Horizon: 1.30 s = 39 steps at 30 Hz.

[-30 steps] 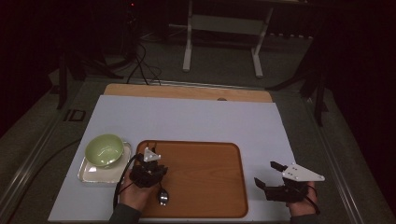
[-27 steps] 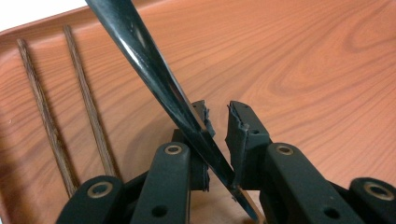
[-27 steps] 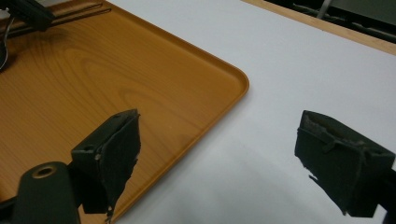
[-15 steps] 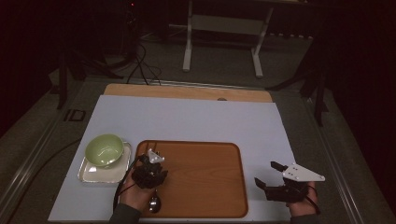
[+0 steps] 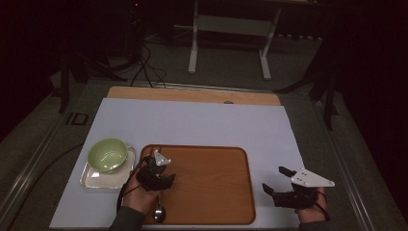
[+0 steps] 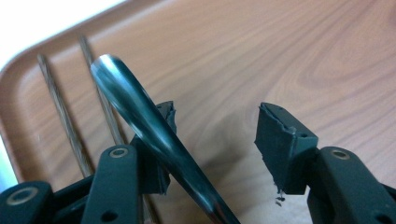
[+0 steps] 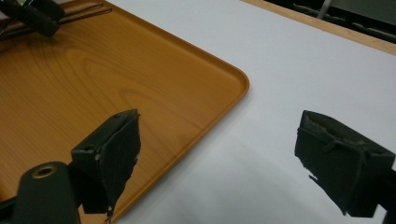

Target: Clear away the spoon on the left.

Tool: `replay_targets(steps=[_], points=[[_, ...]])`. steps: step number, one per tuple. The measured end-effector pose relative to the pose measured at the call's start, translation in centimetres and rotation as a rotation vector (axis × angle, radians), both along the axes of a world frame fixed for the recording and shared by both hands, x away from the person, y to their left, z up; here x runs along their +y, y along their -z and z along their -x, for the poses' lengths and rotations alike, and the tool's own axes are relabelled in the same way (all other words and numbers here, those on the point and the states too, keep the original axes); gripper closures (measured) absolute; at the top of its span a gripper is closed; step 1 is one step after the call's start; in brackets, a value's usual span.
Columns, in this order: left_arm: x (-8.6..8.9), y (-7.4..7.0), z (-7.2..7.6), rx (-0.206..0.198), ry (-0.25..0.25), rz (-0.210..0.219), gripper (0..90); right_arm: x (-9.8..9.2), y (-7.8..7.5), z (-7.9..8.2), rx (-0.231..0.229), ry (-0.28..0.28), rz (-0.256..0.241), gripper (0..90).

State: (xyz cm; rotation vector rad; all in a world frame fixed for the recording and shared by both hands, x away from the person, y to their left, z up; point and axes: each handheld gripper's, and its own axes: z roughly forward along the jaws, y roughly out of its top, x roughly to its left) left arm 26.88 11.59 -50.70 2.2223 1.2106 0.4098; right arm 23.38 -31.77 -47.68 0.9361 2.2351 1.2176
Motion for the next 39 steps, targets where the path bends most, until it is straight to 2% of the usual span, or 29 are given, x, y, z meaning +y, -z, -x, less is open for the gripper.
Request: replay_targets(steps=[12,16,21,30,39], points=[[0.5,-1.1,-2.5,-0.059,0.021,0.037,43.0,0.0,0.0,0.0,-0.001,-0.002,0.0,14.2],[0.7,-1.1,-2.9,-0.053,0.008,0.05,42.2,0.0,0.0,0.0,-0.002,-0.001,-0.001,14.2],[1.1,-1.3,-2.7,-0.06,-0.004,0.056,42.2,0.0,0.0,0.0,0.001,0.0,-0.001,14.2],[2.5,-2.0,-2.0,-0.091,-0.031,0.111,44.0,0.1,0.0,0.0,0.001,0.0,0.001,14.2],[4.1,-2.4,-1.3,-0.116,-0.028,0.177,49.4,0.1,0.0,0.0,0.002,-0.001,0.002,14.2]])
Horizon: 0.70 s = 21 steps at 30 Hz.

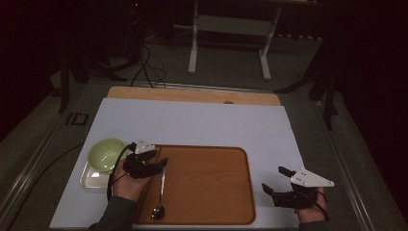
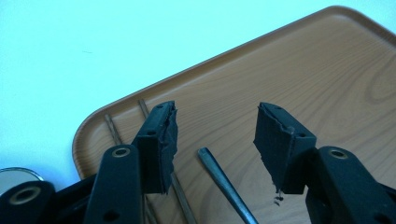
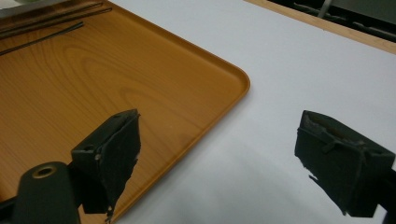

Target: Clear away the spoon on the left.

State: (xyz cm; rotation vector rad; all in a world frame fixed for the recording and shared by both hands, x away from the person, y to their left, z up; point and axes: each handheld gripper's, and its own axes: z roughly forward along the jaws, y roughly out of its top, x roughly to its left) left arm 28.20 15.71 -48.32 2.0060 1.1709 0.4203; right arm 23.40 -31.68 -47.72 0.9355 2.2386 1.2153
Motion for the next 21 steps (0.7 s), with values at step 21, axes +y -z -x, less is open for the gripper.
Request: replay_targets(steps=[21], points=[[2.1,0.3,1.2,-0.006,-0.058,-0.007,51.6,-0.1,0.0,0.0,-0.005,0.001,-0.002,14.2]])
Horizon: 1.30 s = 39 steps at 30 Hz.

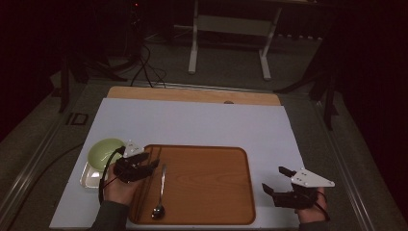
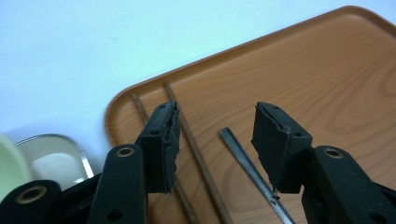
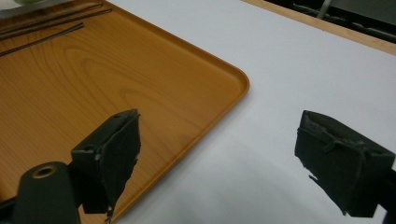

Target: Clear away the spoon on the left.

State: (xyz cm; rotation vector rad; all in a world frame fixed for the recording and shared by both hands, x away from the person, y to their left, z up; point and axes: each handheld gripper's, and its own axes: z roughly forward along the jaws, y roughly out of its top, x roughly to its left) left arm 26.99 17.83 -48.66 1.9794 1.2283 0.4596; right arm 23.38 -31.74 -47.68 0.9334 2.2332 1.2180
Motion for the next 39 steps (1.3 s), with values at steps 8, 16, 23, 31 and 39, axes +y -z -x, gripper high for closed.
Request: replay_targets(steps=[8,16,23,31,39], points=[[0.4,0.0,0.1,0.03,-0.038,0.031,50.8,0.0,0.0,0.0,0.0,0.0,0.0,14.2],[0.9,-0.3,0.3,0.015,-0.013,0.012,53.5,-0.1,0.0,0.0,0.002,-0.001,-0.004,14.2],[1.7,-0.7,0.6,-0.001,-0.023,0.03,50.3,-0.1,0.0,0.0,0.001,-0.002,-0.006,14.2],[2.4,-1.0,0.8,-0.018,-0.048,0.05,53.5,-0.1,-0.1,0.0,0.001,-0.001,-0.003,14.2],[3.5,-1.4,1.1,-0.037,-0.076,0.045,59.5,0.0,0.0,0.0,0.0,-0.003,-0.001,14.2]])
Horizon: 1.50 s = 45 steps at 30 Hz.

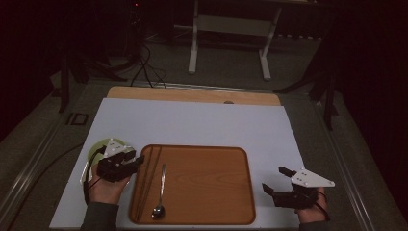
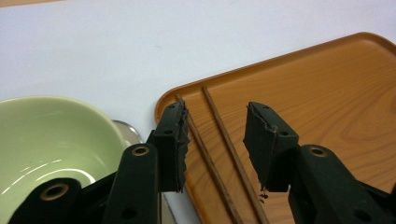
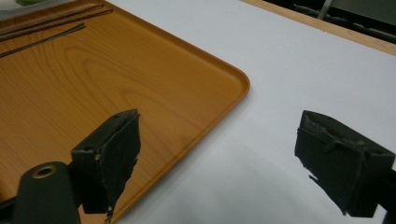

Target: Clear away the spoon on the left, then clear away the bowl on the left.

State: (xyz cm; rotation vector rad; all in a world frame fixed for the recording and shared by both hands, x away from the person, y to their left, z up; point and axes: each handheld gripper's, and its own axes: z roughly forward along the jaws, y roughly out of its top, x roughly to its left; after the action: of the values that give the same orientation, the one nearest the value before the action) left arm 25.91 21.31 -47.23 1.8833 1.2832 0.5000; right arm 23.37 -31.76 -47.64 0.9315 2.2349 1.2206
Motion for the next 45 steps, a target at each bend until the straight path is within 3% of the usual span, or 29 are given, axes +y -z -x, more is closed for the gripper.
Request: replay_targets(steps=[11,22,31,36,41,45], points=[[1.5,-0.3,0.1,-0.009,-0.058,-0.002,52.5,0.0,0.0,0.0,0.001,-0.001,-0.001,14.2],[3.2,-0.8,0.5,-0.07,-0.116,-0.016,56.2,0.0,0.0,0.0,0.0,-0.001,-0.001,14.2],[4.2,-0.8,0.6,-0.067,-0.13,0.001,56.3,0.0,0.0,0.0,0.001,-0.001,-0.001,14.2],[4.9,-0.9,0.6,-0.058,-0.164,0.021,56.3,0.0,0.0,0.0,0.001,-0.002,-0.004,14.2],[5.9,-0.8,0.6,-0.054,-0.209,0.007,49.8,0.0,0.0,0.0,0.0,-0.002,-0.003,14.2],[6.6,-0.7,0.5,-0.042,-0.239,0.024,46.0,0.0,0.0,0.0,0.0,-0.002,-0.001,14.2]])
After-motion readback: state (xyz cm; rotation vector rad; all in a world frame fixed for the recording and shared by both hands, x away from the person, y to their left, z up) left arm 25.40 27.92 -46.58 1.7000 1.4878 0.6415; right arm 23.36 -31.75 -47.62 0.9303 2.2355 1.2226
